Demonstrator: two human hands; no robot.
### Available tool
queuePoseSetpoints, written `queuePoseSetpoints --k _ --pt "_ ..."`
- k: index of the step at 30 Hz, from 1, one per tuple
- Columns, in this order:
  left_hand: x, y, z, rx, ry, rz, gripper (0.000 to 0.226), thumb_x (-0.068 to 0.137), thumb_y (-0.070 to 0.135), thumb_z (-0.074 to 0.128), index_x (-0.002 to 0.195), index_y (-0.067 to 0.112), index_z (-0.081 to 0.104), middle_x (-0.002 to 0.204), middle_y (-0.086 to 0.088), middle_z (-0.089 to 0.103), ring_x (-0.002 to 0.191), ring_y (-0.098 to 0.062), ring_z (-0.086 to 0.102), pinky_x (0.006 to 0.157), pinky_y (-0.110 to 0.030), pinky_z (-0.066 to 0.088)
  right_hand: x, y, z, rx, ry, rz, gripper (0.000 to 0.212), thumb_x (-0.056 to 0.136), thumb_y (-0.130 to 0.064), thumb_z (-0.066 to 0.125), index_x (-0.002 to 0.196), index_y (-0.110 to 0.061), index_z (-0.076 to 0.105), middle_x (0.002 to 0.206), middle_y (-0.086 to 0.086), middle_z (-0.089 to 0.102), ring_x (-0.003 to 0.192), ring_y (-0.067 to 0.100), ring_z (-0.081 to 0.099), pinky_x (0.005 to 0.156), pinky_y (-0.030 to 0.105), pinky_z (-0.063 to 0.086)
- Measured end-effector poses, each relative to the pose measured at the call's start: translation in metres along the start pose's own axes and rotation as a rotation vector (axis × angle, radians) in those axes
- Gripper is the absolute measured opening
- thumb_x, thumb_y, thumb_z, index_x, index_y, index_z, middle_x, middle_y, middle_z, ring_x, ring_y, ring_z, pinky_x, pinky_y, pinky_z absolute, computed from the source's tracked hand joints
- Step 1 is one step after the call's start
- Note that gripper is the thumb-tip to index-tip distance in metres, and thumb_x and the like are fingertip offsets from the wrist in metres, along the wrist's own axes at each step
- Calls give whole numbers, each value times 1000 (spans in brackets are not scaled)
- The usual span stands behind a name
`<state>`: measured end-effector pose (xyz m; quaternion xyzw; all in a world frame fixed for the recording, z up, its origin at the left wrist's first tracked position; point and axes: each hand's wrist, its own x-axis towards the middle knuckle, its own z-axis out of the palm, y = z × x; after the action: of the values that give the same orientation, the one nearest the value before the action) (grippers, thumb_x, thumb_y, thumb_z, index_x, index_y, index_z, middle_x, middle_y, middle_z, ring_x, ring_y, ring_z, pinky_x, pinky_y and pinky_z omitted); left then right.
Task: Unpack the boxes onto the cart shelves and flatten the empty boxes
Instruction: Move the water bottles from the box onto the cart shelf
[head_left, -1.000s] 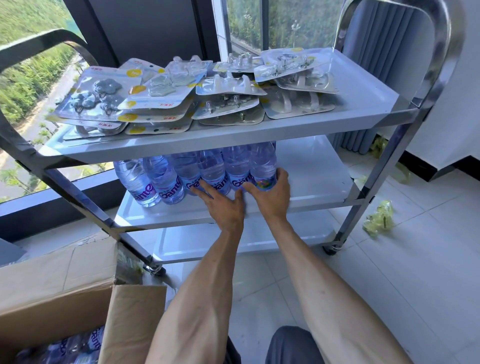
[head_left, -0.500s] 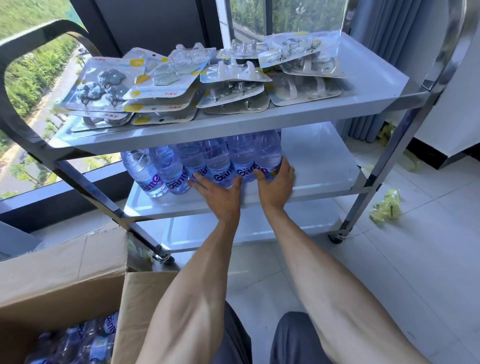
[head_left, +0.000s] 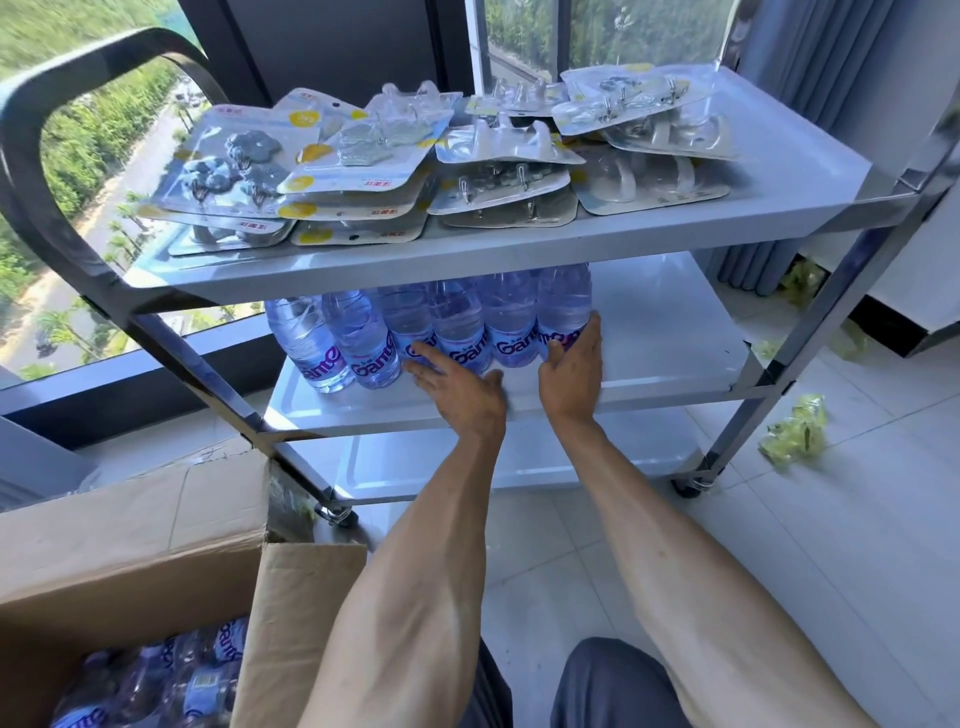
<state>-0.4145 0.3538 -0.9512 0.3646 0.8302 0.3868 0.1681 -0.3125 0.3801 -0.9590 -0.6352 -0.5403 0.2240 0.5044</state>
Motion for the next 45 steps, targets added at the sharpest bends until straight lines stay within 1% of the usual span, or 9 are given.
queuePoseSetpoints --k 4,18,21,24,26,31,37,42,45 --pt "0 0 -1 5 -7 -2 122 81 30 80 155 13 -15 163 -19 -10 151 -39 3 116 -47 27 7 -4 4 -4 -29 6 68 97 -15 52 153 -1 16 154 17 32 136 34 39 108 42 40" --pt "2 -4 0 2 -6 17 121 81 32 80 156 14 -13 163 -19 -8 151 -38 2 117 -44 24 17 3 9 33 -102 59 84 94 -19 60 156 -6 4 163 12 16 147 30 23 118 41 28" --pt "1 -11 -7 -10 -35 57 107 87 26 74 157 14 -5 163 -20 -4 150 -39 10 116 -45 27 1 2 5 -105 -51 77 83 87 -1 59 155 0 12 161 16 17 149 31 19 121 39 22" --pt "0 -22 -22 -40 -62 178 81 93 19 61 157 13 12 163 -20 7 142 -39 31 109 -43 37 -26 -2 6 -296 6 82 78 82 -1 56 153 -4 23 159 14 25 149 29 17 121 42 11" --pt "-4 -38 -32 -18 -33 234 70 95 17 56 155 11 21 162 -15 16 142 -36 33 111 -45 38 -48 0 8 -404 1 47 70 83 -2 52 150 -6 31 156 12 33 148 30 18 119 46 9" --pt "-14 -90 -62 41 49 221 63 96 18 55 152 8 28 159 -10 29 147 -26 25 118 -41 27 -90 -2 9 -468 -14 -8 54 86 -6 52 140 -6 46 151 12 42 147 31 23 117 50 13" --pt "-16 -129 -113 57 167 217 53 90 11 55 143 9 44 146 -9 45 134 -27 41 107 -36 36 -141 -41 35 -252 -36 -97 48 81 5 53 128 -2 57 142 15 49 138 32 36 117 42 24" --pt "-13 -181 -185 129 359 181 45 78 5 57 123 9 59 120 -11 60 113 -30 52 96 -38 42 -210 -92 84 -54 -162 -179 43 75 9 50 116 2 62 120 18 60 114 36 54 95 38 42" --pt "-17 -230 -231 178 432 49 44 79 6 57 122 8 61 120 -12 60 114 -31 53 97 -39 40 -257 -117 114 -14 -341 -223 37 75 8 49 105 -2 67 107 15 65 99 35 61 84 39 46"
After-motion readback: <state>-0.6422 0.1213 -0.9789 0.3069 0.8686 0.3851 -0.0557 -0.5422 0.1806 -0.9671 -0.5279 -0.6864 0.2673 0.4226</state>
